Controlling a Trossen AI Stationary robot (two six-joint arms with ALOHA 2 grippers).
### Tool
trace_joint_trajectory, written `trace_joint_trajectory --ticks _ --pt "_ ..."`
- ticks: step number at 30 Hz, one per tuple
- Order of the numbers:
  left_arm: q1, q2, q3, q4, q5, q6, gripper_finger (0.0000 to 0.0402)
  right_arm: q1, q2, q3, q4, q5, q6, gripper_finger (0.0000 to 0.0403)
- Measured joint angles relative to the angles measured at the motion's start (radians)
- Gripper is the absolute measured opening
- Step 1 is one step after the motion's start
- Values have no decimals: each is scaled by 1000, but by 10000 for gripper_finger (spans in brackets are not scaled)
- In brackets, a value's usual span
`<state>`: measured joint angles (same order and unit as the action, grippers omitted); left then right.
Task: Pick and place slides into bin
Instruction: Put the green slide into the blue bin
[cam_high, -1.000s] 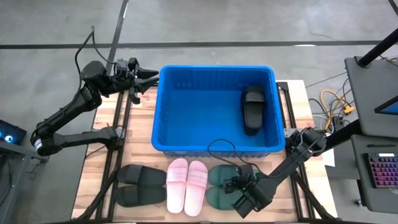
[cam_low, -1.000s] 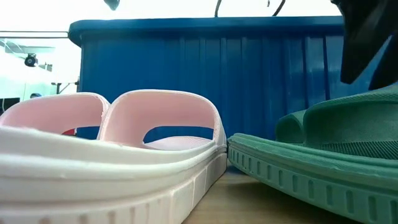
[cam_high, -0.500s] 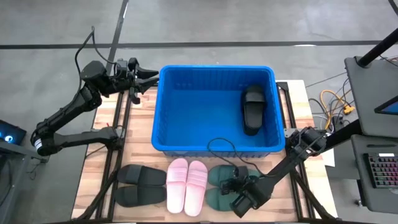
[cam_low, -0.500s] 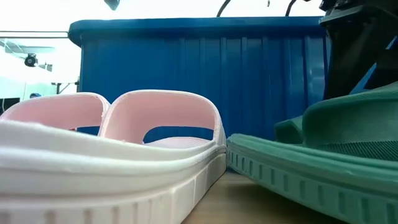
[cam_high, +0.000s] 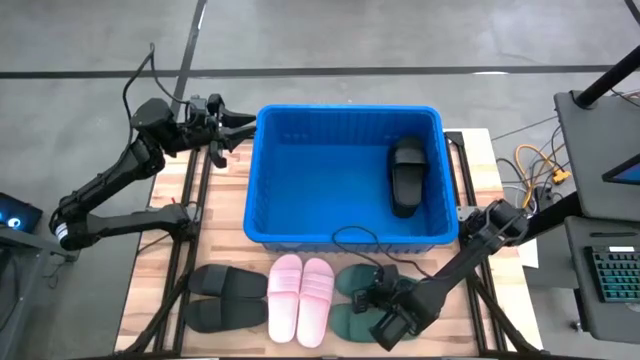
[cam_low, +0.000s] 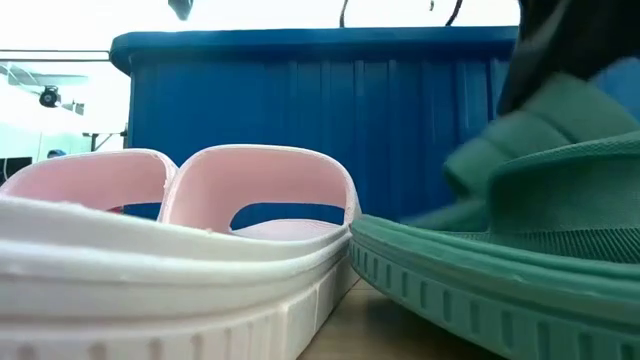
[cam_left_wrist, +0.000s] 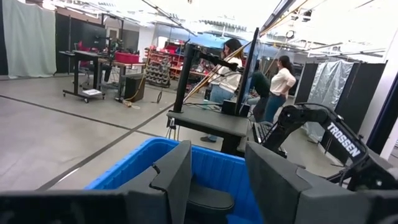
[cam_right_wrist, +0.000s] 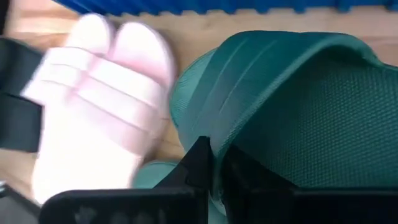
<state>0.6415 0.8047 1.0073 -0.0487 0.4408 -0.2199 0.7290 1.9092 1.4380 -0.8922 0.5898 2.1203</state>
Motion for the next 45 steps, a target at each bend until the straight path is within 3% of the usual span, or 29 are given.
trace_joint_trajectory --ticks 9,12,15,19,22,26,35,38,45 --pt "0 0 0 -5 1 1 137 1 -91 122 1 74 -145 12" --pt "0 0 0 -5 2 0 137 -1 -130 190 1 160 -230 12" --pt "0 0 0 5 5 0 137 -3 -169 278 1 315 -365 12" --pt "0 0 0 47 112 90 137 -18 -215 405 2 496 -631 12" --pt "-3 0 0 97 219 128 137 -48 -234 482 1 524 -831 12" --pt "-2 17 11 164 261 -61 137 -103 -235 569 0 522 -1125 12" --pt "-2 163 10 172 419 -815 137 -232 -227 662 1 507 -1559 11" --pt "-11 210 9 216 471 -847 137 -267 -225 665 1 475 -1608 11" --pt "-27 252 9 414 465 -850 137 -331 -224 647 4 420 -1602 11"
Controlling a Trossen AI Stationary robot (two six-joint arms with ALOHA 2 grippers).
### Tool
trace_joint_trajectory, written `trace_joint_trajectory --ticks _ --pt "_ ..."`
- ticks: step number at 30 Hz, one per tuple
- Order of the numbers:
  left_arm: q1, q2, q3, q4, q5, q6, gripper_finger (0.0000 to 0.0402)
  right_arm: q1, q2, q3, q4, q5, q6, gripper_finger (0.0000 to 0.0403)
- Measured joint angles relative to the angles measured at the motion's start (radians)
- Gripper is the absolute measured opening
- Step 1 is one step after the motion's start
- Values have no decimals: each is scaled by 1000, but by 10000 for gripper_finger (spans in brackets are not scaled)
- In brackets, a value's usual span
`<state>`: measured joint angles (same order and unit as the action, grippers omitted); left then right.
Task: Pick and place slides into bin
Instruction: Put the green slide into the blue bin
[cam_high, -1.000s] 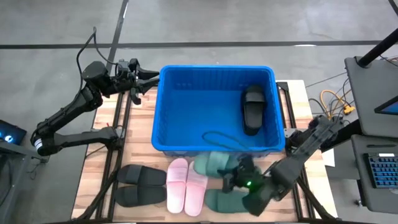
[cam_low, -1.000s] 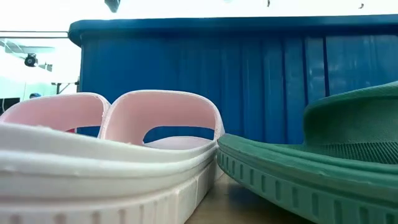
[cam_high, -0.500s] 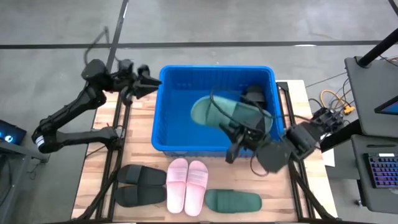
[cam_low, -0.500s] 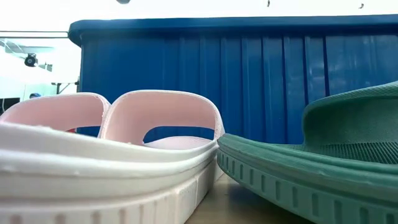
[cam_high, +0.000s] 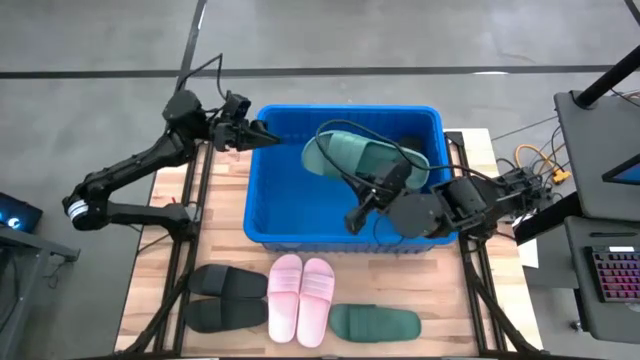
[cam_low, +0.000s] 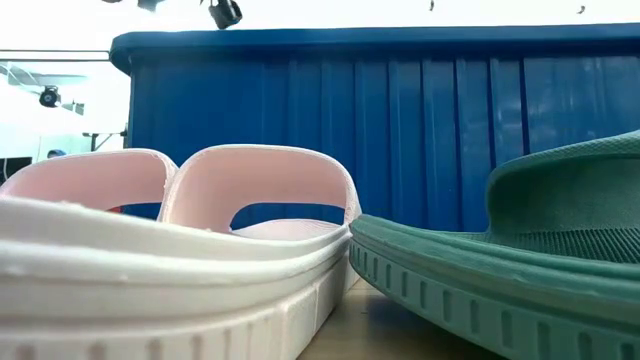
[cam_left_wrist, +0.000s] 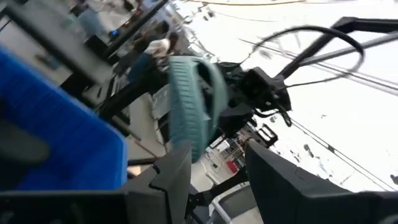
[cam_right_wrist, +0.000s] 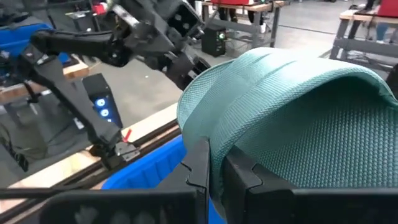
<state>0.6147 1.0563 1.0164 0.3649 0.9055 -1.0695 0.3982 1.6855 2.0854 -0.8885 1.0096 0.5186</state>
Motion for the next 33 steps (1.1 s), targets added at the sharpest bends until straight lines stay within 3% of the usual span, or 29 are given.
trace_joint_trajectory --ticks 8,14,24,33 --pt "-11 43 0 57 -16 65 137 -13 0 -1 41 3 -4 11" --pt "-11 104 6 161 7 -11 139 -13 0 0 42 3 -7 11" --pt "-16 196 22 203 22 -51 205 -24 0 0 92 3 -64 11" --pt "-23 210 37 277 -52 -50 215 -65 0 0 78 3 -66 11"
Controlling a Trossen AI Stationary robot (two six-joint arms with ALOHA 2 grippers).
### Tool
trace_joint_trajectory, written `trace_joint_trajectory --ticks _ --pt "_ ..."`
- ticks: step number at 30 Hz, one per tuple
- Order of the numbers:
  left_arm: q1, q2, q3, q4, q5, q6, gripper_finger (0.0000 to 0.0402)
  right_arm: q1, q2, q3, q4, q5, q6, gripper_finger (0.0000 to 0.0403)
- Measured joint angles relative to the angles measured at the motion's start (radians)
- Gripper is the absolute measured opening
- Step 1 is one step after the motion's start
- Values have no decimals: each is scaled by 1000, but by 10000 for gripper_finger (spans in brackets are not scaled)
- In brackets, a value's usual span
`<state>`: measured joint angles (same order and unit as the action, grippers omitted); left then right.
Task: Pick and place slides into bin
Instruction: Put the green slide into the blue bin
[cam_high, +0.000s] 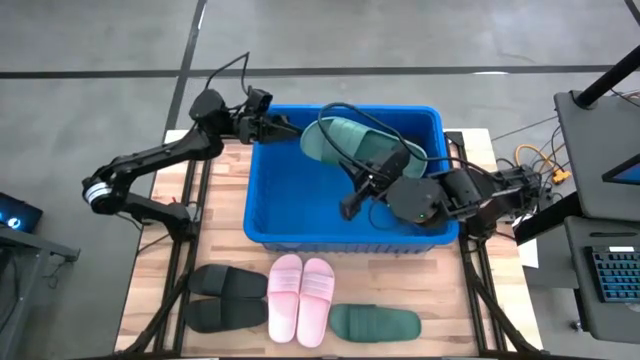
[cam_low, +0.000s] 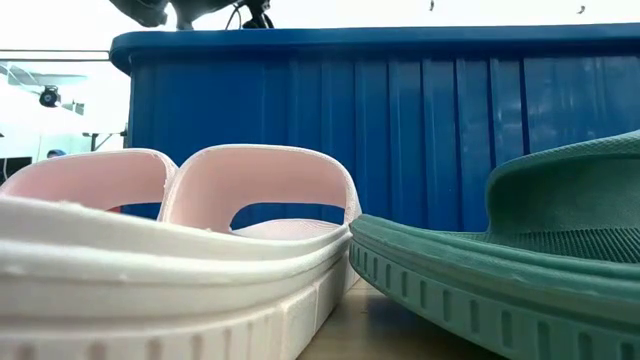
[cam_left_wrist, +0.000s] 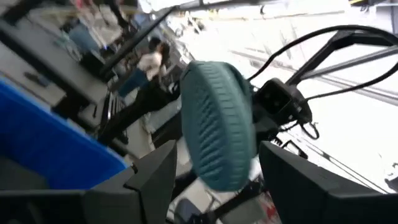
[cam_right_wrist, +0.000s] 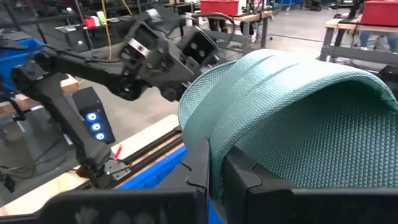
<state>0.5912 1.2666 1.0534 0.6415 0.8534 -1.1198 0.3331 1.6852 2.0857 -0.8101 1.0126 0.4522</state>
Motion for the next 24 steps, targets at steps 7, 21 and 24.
trace_joint_trajectory --ticks 7,21,24 --pt "-9 -6 0 6 -29 2 215 -48 0 0 -1 -47 0 11" --pt "-25 66 0 5 -43 -53 214 -85 -1 -14 11 -122 8 12" --pt "-25 79 0 6 -43 -51 204 -85 -1 -14 11 -123 8 12"
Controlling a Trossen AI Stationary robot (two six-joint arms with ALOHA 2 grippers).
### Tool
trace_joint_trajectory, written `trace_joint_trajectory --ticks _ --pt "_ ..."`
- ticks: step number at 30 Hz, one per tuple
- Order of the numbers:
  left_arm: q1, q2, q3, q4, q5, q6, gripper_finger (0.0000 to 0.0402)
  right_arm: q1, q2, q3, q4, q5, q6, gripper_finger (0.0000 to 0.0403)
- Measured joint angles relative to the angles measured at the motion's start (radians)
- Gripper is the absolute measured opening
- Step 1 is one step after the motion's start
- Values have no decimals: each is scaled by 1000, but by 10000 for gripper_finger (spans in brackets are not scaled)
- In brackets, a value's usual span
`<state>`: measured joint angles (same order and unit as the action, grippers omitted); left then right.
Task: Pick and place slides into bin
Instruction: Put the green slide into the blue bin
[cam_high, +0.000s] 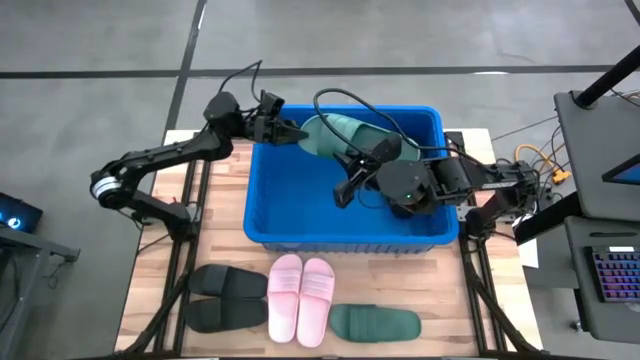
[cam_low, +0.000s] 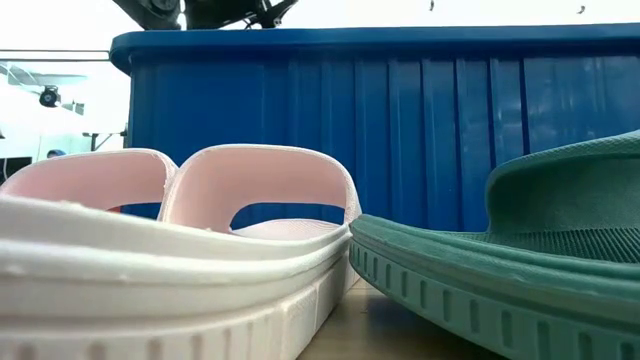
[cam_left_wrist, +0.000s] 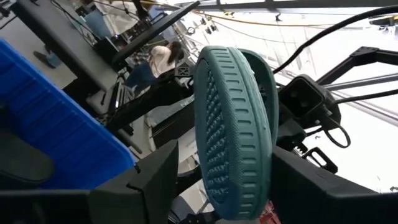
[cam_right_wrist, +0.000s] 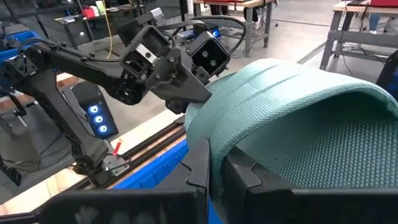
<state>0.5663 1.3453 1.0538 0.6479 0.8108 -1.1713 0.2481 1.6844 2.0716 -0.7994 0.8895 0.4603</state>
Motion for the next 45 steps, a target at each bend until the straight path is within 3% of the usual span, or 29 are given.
trace_joint_trajectory --ticks 5,14,23,32,37,42,45 --pt "0 12 0 5 9 4 158 0 0 0 0 -7 0 12" --pt "1 12 0 68 28 54 22 0 0 0 7 -32 -6 12" --pt "2 14 0 77 77 27 21 1 -4 0 10 -39 -24 20" --pt "17 10 0 75 119 -10 21 20 -16 44 -57 -68 -72 81" --pt "26 9 -4 75 201 -49 20 44 -17 97 -122 -86 -90 108" --pt "22 5 -13 76 337 -95 20 84 -18 166 -117 -176 -273 118" --pt "36 20 0 78 403 -155 20 127 0 198 -95 -179 -534 118"
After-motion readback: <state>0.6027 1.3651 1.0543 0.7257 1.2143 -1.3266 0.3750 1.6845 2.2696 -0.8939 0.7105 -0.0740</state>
